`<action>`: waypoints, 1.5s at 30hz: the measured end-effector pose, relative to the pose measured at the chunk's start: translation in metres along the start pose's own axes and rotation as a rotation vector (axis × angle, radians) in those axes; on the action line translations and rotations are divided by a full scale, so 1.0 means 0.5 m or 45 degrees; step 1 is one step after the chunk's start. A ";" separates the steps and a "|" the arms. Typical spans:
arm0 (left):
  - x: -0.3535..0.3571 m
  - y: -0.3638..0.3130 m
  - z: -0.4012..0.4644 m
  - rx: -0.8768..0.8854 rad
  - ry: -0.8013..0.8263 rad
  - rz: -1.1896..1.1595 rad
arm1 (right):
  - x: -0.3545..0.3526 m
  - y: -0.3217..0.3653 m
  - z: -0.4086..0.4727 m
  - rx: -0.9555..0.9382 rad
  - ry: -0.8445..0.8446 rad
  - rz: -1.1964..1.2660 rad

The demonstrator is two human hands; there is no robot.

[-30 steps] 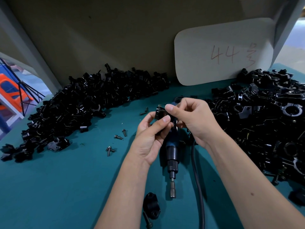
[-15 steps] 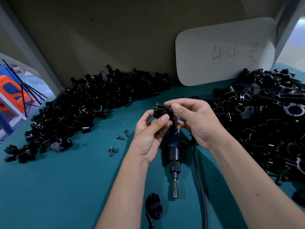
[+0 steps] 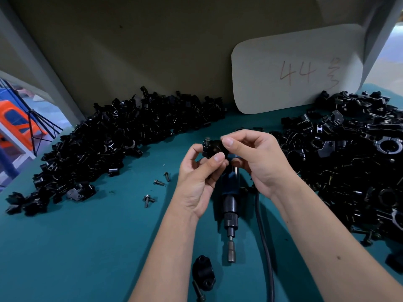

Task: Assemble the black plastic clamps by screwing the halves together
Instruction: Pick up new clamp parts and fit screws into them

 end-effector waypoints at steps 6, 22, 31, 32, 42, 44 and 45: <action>0.005 -0.010 0.004 0.147 0.023 0.226 | -0.010 0.005 0.003 -0.079 -0.033 -0.150; -0.005 -0.019 0.010 0.217 0.017 0.259 | 0.012 0.007 0.001 -0.149 0.098 -0.163; 0.003 -0.012 0.009 0.234 0.084 0.296 | 0.007 0.007 0.000 -0.081 -0.016 -0.024; 0.005 -0.011 0.008 0.233 0.092 0.291 | 0.008 0.008 -0.002 -0.081 -0.006 -0.033; 0.002 -0.018 0.008 0.255 0.039 0.285 | 0.018 0.013 -0.003 -0.143 -0.002 -0.050; 0.005 -0.018 0.008 0.254 0.037 0.305 | 0.014 0.008 -0.004 -0.150 -0.052 -0.034; 0.006 -0.018 0.008 0.253 0.034 0.301 | 0.014 0.007 -0.004 -0.148 -0.049 -0.023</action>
Point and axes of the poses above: each hand's wrist, its own z-axis towards the middle knuckle, its own x-axis out of the palm, y = z × x, the point moved 7 cm from there along z, towards the middle knuckle, and after that the axes turned 7 degrees about x, right-handed, at the moved point
